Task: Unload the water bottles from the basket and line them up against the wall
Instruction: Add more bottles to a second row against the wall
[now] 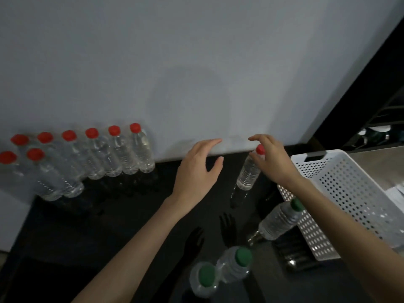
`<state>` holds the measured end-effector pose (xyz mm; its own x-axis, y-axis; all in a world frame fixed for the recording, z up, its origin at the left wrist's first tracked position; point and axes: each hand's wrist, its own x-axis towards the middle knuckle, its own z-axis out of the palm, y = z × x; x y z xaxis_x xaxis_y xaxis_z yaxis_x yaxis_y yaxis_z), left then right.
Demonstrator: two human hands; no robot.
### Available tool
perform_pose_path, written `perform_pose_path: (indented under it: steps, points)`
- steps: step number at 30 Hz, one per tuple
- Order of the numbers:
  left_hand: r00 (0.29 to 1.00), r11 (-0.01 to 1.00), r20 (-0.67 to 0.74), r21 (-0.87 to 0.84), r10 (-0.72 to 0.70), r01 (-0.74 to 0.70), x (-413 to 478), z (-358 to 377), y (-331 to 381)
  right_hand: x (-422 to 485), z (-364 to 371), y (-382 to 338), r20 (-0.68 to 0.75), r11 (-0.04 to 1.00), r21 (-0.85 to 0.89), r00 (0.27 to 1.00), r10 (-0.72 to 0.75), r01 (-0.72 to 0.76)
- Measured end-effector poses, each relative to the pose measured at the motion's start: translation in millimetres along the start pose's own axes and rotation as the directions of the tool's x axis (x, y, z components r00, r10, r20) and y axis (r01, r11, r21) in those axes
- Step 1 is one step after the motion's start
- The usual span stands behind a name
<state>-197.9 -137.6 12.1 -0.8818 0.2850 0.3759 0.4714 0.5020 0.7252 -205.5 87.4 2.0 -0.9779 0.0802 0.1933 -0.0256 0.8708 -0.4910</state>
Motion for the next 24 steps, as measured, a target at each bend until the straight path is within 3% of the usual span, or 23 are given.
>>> perform_pose_path:
  steps: [10, 12, 17, 20, 24]
  points:
    - [0.95, 0.997, 0.303, 0.048, -0.079, 0.067, 4.5, 86.6, 33.5, 47.3, 3.4, 74.9, 0.368, 0.999, 0.031, 0.93, 0.023, -0.037]
    - [0.897, 0.993, 0.429, 0.09, -0.103, 0.071, 4.4, 98.1, 36.3, 46.0, 3.9, 83.7, 0.396, 0.996, 0.088, 0.918, -0.023, -0.014]
    - [0.664, 0.991, 0.736, 0.097, -0.134, 0.092, 4.1, 125.5, 37.2, 37.7, -0.4, 103.7, 0.359, 0.986, 0.164, 0.929, -0.094, 0.036]
    - [0.58, 0.996, 0.81, 0.081, -0.088, 0.038, 3.8, 147.2, 33.8, 31.2, -1.7, 115.4, 0.314, 0.982, 0.187, 0.947, -0.068, 0.009]
    - [0.522, 0.998, 0.851, 0.049, -0.059, 0.031, 0.2, 175.8, 23.4, 24.3, 1.7, 130.3, 0.238, 0.979, 0.202, 0.971, -0.013, -0.037]
